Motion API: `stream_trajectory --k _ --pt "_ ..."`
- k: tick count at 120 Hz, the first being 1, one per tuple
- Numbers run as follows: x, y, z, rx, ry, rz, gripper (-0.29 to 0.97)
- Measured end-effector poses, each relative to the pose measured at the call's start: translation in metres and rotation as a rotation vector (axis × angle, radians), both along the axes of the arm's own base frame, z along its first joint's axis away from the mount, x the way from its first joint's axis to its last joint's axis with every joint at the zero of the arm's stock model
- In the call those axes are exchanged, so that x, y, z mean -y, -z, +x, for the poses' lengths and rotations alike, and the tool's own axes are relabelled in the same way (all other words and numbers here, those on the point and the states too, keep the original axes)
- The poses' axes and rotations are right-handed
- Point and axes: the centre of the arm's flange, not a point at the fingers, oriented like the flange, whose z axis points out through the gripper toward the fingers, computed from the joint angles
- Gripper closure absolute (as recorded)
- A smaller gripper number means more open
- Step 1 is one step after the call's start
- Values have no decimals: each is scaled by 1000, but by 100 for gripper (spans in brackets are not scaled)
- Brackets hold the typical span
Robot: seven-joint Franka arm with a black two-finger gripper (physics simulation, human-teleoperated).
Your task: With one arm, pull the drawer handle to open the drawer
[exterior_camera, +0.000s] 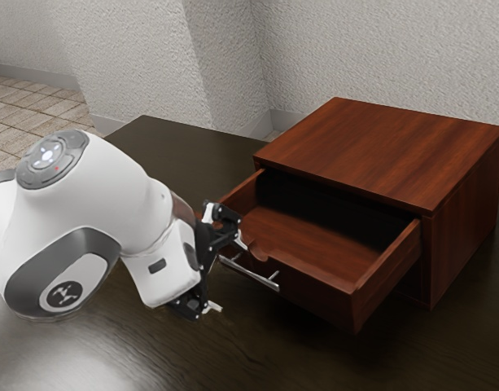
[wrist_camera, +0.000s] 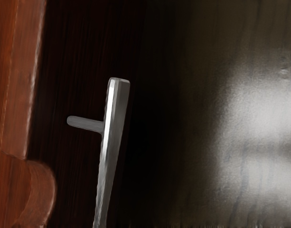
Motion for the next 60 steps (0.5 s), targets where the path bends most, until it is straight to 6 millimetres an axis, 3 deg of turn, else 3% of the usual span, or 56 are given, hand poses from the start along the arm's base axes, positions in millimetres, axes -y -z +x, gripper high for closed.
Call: stream_trajectory --k 19,35,48,60 --pt "9 -102 13 78 -53 -44 0" --pt "3 -158 28 31 -190 -75 0" --pt "-12 -161 33 -61 -348 -90 0" --pt "-23 -137 51 -156 -491 -94 0"
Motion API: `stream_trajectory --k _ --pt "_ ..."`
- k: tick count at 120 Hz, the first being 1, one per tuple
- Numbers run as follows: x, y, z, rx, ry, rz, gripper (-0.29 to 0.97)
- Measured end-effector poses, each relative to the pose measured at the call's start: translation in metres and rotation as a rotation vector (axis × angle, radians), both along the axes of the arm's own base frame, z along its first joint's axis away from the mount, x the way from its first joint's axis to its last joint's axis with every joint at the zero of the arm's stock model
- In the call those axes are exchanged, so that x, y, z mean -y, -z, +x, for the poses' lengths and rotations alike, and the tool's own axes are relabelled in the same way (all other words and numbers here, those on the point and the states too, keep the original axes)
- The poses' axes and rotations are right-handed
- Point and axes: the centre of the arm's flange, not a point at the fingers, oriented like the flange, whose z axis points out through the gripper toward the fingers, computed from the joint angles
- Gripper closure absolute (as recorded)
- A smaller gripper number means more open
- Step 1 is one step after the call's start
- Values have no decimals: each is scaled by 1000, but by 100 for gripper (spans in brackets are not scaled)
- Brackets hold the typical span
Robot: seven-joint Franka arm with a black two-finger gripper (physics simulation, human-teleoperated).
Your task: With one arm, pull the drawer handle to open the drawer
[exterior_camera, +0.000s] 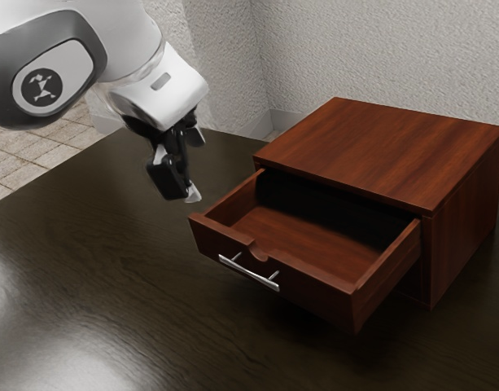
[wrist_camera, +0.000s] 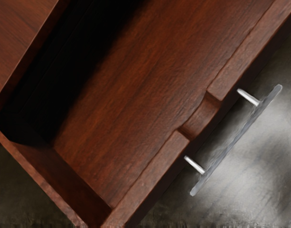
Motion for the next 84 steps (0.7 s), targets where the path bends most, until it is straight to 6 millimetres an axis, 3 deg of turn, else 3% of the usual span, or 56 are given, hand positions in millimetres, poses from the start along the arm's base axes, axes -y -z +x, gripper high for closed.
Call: stream_trajectory --k 12,31,84 --pt "-12 23 24 -69 -131 -9 0" --pt "-46 36 29 -106 -341 -28 0" --pt "-42 34 19 -134 -594 -142 0"
